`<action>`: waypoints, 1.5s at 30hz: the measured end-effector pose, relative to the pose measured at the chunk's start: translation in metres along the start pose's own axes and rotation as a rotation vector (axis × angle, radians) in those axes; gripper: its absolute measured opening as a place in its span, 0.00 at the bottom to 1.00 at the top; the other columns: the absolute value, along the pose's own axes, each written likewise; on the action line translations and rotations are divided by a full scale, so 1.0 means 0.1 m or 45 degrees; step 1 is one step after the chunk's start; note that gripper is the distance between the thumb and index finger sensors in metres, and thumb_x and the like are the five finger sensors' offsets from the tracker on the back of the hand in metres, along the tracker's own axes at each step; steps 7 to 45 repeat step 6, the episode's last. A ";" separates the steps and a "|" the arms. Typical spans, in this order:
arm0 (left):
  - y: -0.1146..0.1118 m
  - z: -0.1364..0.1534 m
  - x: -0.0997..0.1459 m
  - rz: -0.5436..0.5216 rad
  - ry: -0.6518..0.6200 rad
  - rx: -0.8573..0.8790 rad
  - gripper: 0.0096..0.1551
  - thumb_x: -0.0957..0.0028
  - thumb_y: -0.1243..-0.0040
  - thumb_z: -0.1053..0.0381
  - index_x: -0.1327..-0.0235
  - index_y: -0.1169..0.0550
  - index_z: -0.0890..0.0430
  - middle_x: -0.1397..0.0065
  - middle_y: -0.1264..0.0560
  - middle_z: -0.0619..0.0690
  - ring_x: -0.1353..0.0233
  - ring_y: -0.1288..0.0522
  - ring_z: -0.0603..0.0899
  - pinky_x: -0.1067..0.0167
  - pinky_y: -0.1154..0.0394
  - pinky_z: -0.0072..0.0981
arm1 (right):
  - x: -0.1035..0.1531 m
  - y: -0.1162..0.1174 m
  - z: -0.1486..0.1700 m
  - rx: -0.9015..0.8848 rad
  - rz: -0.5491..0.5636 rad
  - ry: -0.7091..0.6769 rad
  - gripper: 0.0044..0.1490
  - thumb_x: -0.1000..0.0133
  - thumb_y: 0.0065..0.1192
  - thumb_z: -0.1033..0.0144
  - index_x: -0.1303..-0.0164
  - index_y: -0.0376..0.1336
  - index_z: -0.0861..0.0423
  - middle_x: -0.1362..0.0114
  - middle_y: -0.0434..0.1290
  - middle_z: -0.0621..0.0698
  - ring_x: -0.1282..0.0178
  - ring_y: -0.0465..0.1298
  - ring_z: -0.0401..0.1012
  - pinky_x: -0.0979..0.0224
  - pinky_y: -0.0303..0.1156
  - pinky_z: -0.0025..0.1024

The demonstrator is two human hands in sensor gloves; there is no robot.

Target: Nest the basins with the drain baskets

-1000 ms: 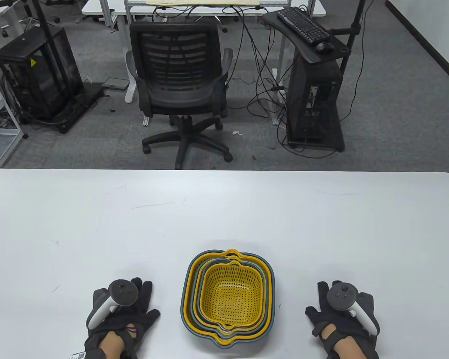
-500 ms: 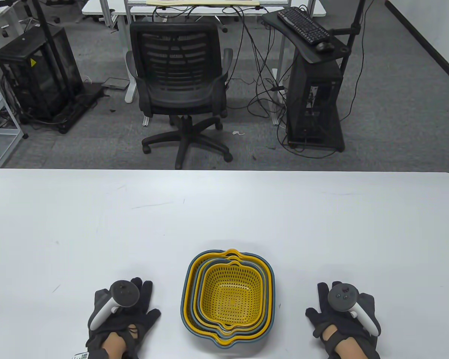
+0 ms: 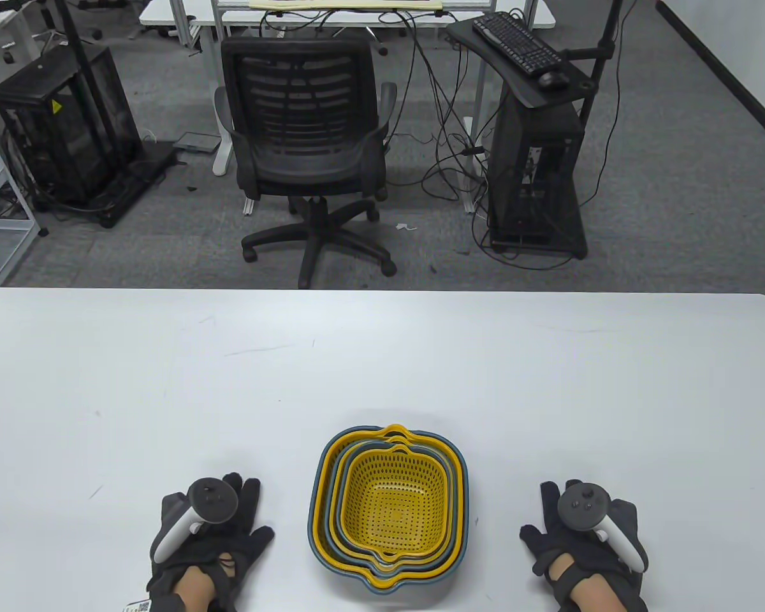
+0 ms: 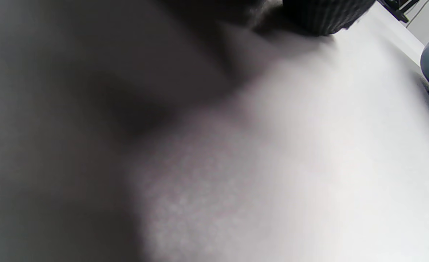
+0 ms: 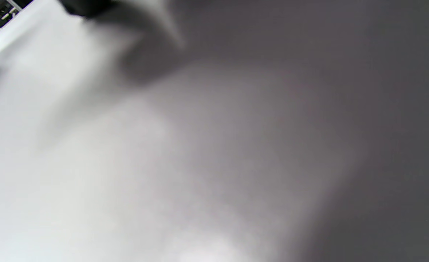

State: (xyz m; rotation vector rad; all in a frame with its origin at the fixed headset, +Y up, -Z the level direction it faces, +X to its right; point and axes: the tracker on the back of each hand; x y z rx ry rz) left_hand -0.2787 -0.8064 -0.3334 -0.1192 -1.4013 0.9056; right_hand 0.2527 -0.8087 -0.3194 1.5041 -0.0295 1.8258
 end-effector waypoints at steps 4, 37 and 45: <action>0.00 0.00 0.00 -0.003 0.003 -0.004 0.47 0.48 0.53 0.32 0.30 0.67 0.26 0.25 0.81 0.30 0.27 0.89 0.52 0.38 0.88 0.59 | 0.00 0.00 0.00 -0.003 0.001 -0.003 0.52 0.40 0.48 0.43 0.24 0.22 0.42 0.22 0.11 0.48 0.28 0.09 0.55 0.40 0.12 0.70; 0.00 0.00 0.00 -0.002 0.008 -0.003 0.47 0.48 0.53 0.32 0.30 0.67 0.26 0.25 0.81 0.30 0.27 0.89 0.52 0.38 0.88 0.59 | 0.00 0.00 0.00 0.000 0.002 -0.001 0.52 0.40 0.47 0.43 0.24 0.22 0.42 0.22 0.11 0.48 0.28 0.09 0.55 0.40 0.12 0.70; 0.00 0.00 0.00 -0.002 0.008 -0.003 0.47 0.48 0.53 0.32 0.30 0.67 0.26 0.25 0.81 0.30 0.27 0.89 0.52 0.38 0.88 0.59 | 0.00 0.00 0.00 0.000 0.002 -0.001 0.52 0.40 0.47 0.43 0.24 0.22 0.42 0.22 0.11 0.48 0.28 0.09 0.55 0.40 0.12 0.70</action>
Point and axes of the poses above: the tracker on the back of each hand, its own z axis roughly to the little-finger side, its own x axis roughly from the fingertips to the wrist, y = z × x
